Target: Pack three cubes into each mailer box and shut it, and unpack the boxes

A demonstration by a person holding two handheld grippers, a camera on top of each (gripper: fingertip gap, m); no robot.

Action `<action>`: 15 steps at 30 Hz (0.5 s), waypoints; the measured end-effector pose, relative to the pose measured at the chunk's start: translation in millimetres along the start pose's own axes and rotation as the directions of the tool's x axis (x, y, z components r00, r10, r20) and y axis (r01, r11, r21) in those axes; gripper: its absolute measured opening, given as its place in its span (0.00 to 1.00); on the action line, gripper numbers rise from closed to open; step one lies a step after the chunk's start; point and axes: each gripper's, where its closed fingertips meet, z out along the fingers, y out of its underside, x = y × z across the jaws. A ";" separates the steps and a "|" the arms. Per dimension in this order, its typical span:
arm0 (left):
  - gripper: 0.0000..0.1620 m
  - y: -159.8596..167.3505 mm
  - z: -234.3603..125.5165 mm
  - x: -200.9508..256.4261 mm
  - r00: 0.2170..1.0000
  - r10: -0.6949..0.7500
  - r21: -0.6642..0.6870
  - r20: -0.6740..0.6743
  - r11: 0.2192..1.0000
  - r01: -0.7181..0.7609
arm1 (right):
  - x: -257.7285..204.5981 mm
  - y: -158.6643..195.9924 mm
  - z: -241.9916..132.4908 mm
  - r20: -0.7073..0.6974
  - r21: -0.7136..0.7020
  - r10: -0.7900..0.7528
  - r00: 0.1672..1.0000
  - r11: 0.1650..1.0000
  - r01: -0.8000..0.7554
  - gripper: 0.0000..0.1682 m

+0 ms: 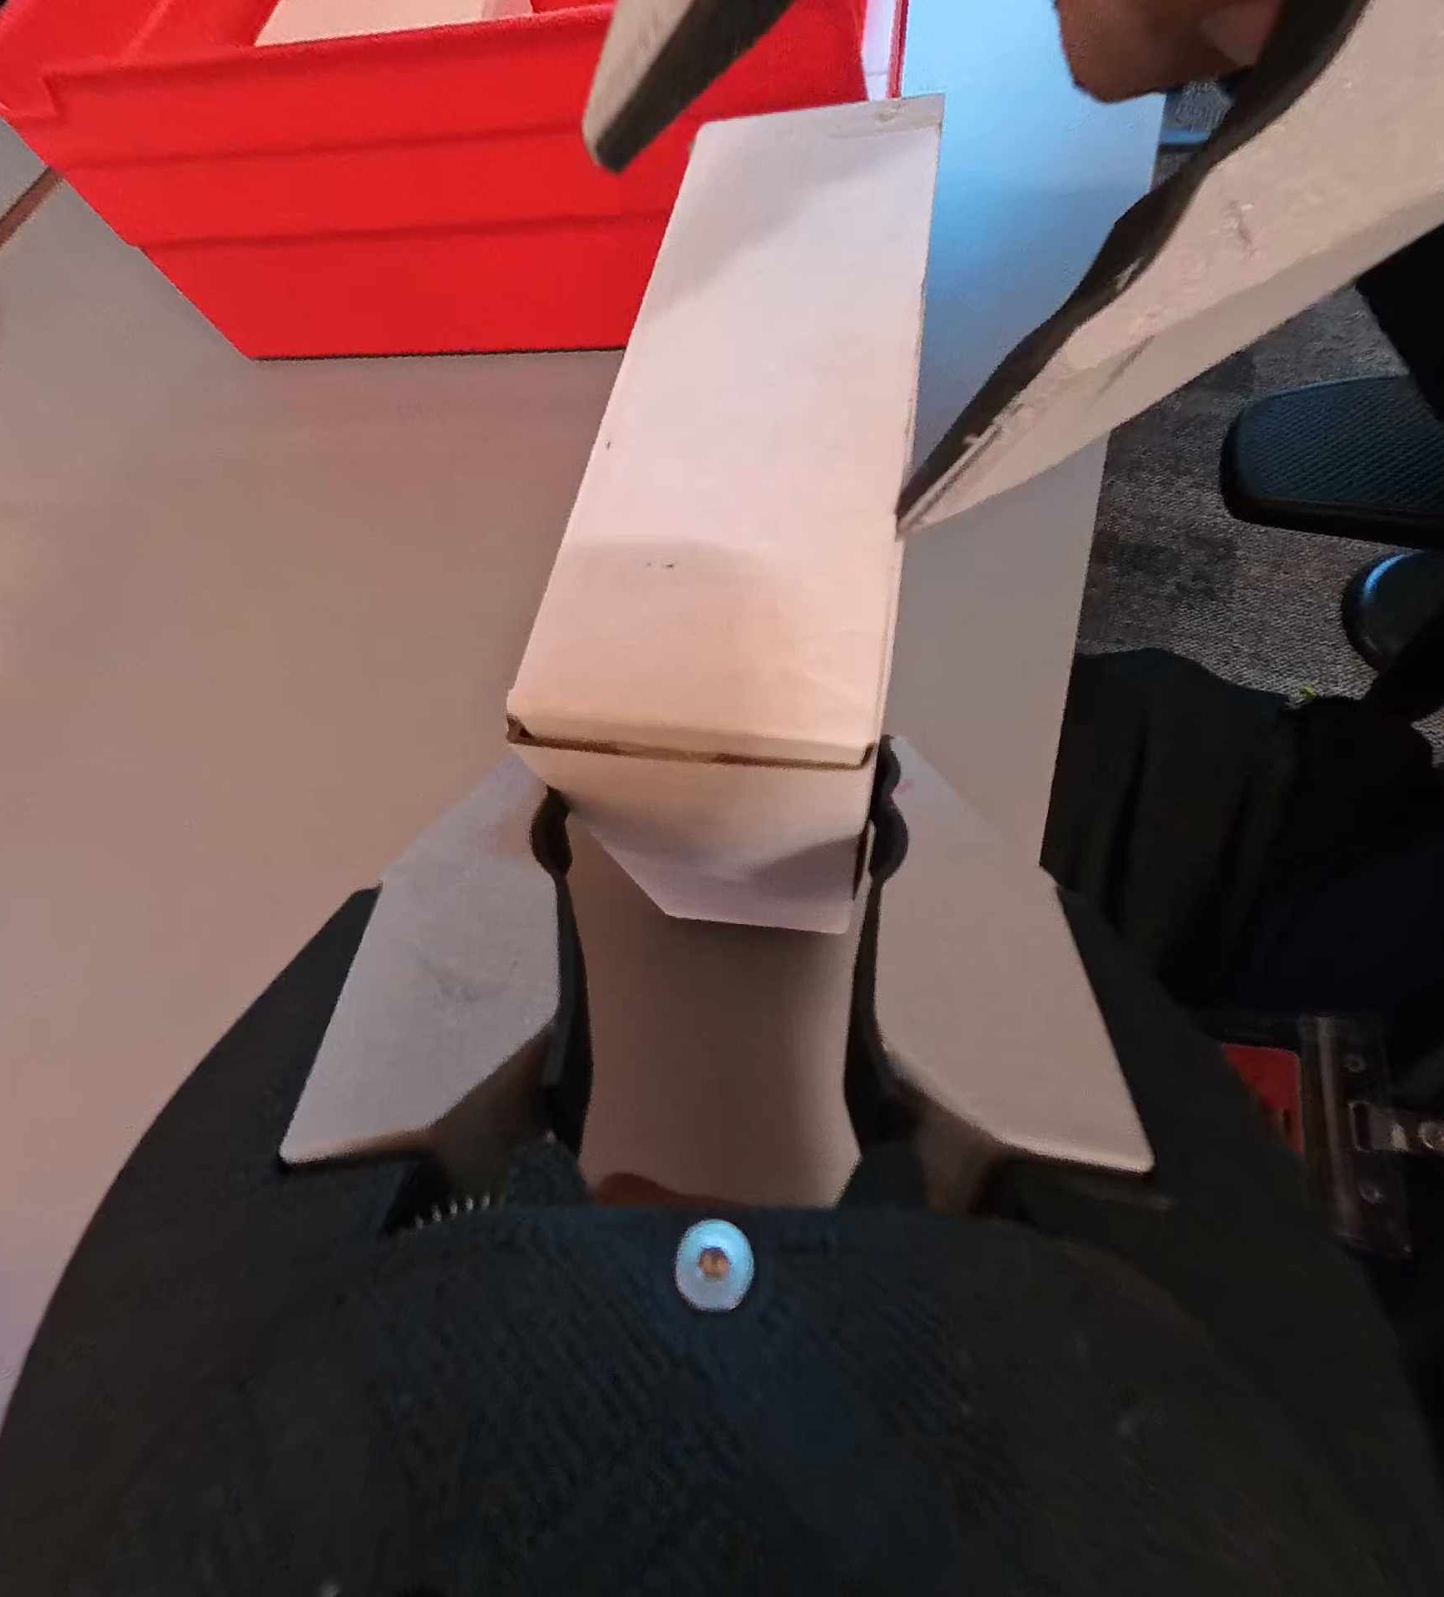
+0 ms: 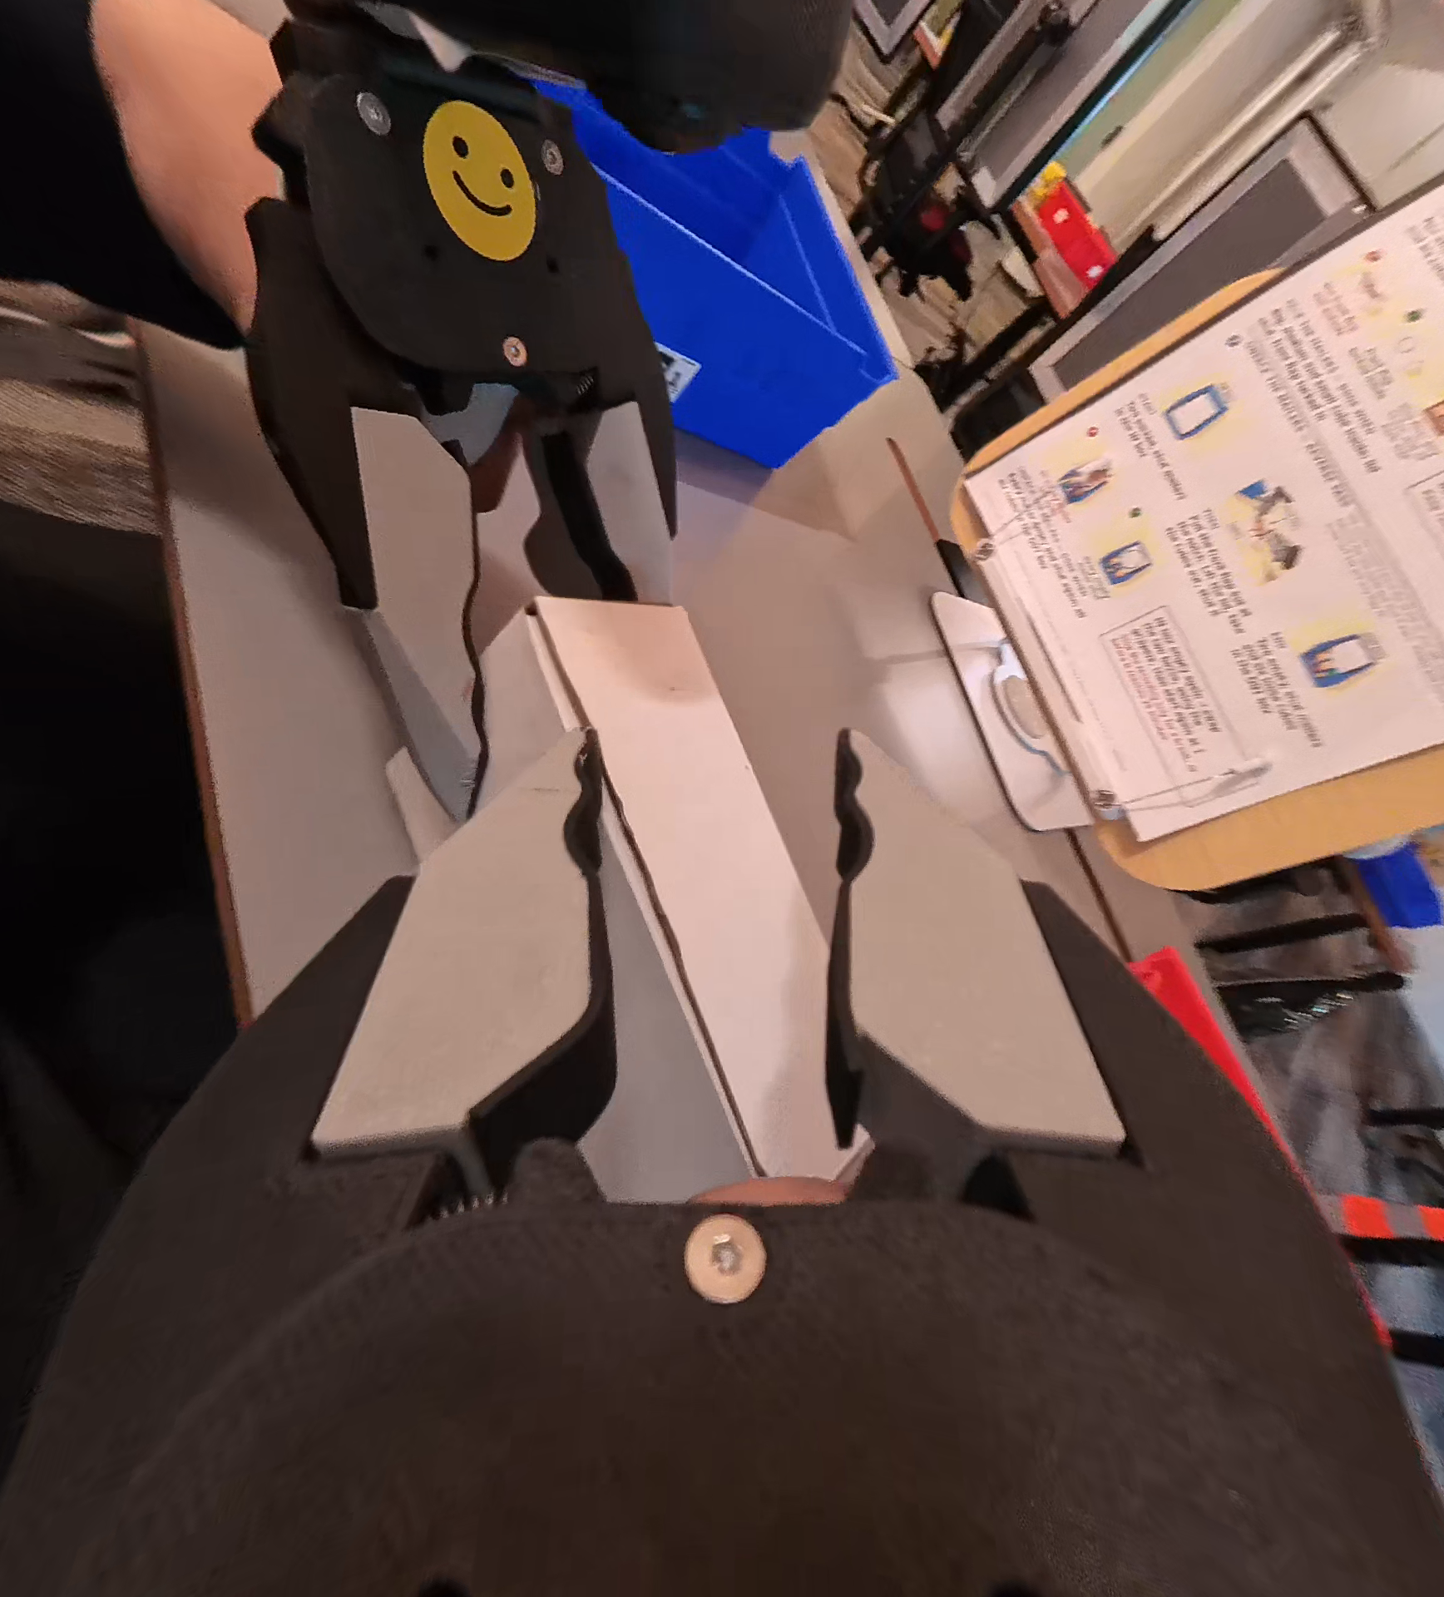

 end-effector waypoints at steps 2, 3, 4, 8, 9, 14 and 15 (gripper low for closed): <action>0.42 -0.3 0.7 -0.6 0.999 -0.035 0.010 -0.016 0.999 0.035 | 2.4 -1.1 0.7 -0.046 -0.019 -0.048 0.998 0.999 0.047 0.30; 0.42 0.1 0.9 -1.0 0.999 -0.043 0.013 -0.022 0.999 0.043 | 2.4 -2.0 1.4 -0.065 -0.027 -0.076 0.995 0.997 0.074 0.30; 0.42 1.1 1.0 -1.2 0.999 -0.046 0.012 -0.026 0.999 0.046 | 1.9 -3.2 2.1 -0.085 -0.037 -0.113 0.990 0.993 0.110 0.30; 0.42 0.0 0.6 -2.9 0.996 -0.091 0.011 -0.026 0.996 0.091 | -10.5 -3.6 5.8 -0.132 -0.106 -0.357 0.925 0.932 0.345 0.08; 0.42 0.3 1.1 -4.0 0.995 -0.099 0.007 -0.019 0.995 0.100 | -14.6 -1.5 8.0 -0.134 -0.122 -0.408 0.903 0.911 0.394 0.02; 0.42 3.7 1.6 -7.2 0.994 -0.112 -0.014 0.005 0.994 0.112 | -14.5 -2.5 11.0 -0.179 -0.059 -0.397 0.900 0.918 0.393 0.06; 0.42 5.1 1.9 -6.7 0.995 -0.100 -0.025 0.011 0.995 0.100 | -14.7 -2.7 10.0 -0.159 -0.050 -0.361 0.919 0.933 0.358 0.10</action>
